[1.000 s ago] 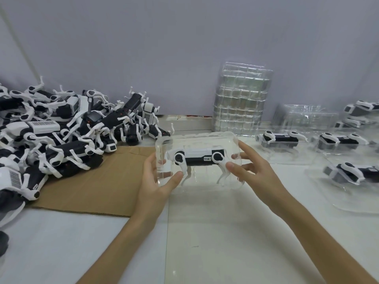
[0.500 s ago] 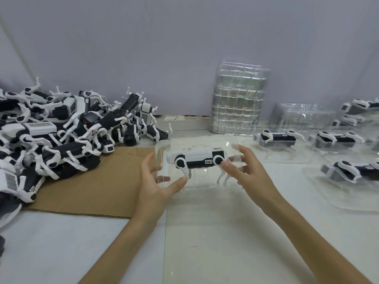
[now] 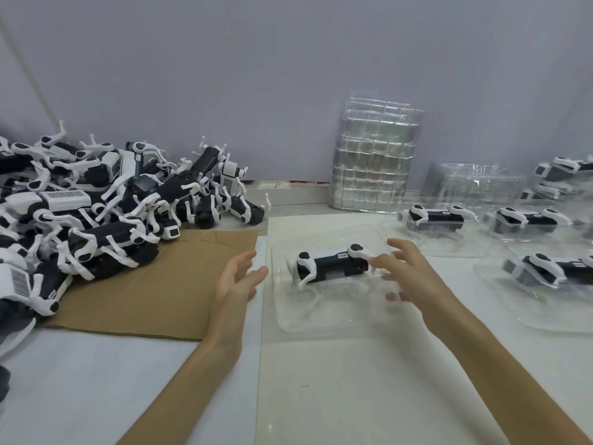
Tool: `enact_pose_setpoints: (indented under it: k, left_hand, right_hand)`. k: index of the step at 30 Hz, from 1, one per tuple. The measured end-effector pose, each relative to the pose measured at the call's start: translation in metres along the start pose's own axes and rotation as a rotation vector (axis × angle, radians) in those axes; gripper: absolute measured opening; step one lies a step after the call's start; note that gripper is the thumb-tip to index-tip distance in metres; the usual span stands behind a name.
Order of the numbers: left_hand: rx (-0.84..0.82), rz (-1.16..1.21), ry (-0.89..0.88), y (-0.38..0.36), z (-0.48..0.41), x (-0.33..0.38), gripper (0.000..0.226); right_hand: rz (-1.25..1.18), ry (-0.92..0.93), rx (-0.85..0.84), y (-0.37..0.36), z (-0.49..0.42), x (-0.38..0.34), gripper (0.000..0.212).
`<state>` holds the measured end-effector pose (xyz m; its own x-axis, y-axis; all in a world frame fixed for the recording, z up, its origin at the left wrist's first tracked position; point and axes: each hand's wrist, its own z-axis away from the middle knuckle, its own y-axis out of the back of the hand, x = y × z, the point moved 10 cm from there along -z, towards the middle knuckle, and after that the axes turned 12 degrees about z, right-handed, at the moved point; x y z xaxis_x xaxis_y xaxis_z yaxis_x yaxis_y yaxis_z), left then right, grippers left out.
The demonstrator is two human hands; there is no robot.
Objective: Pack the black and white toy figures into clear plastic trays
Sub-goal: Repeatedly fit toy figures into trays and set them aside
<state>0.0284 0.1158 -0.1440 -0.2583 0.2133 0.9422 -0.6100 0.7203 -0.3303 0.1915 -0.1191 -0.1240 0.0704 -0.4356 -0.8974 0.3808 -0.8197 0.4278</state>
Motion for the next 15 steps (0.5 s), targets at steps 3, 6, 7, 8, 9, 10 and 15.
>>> enact_pose_setpoints:
  k: [3, 6, 7, 8, 9, 10, 15]
  left_hand:
    - [-0.037, -0.008, 0.01, 0.0, -0.001, 0.002, 0.042]
    - [-0.122, -0.076, 0.014, -0.012, 0.003, 0.001, 0.045]
    - [-0.154, -0.113, 0.009, -0.017, 0.005, 0.0, 0.047]
    - [-0.188, -0.148, -0.003, -0.023, 0.007, -0.001, 0.049]
    - [-0.216, -0.178, -0.018, -0.027, 0.008, -0.001, 0.049]
    - [-0.237, -0.199, -0.029, -0.031, 0.009, -0.001, 0.05]
    - [-0.269, -0.232, -0.027, -0.034, 0.01, -0.002, 0.05]
  right_hand:
    - [0.327, 0.087, 0.139, 0.014, 0.004, -0.009, 0.069]
    - [0.577, 0.446, 0.377, 0.02, 0.03, -0.055, 0.069]
    - [0.57, 0.566, 0.367, 0.012, 0.04, -0.068, 0.065]
    - [0.595, 0.656, 0.322, 0.001, 0.048, -0.077, 0.061]
    - [0.668, 0.711, 0.25, -0.015, 0.053, -0.08, 0.06]
    - [0.779, 0.735, 0.166, -0.032, 0.056, -0.078, 0.059]
    - [0.987, 0.681, 0.028, -0.06, 0.052, -0.057, 0.069]
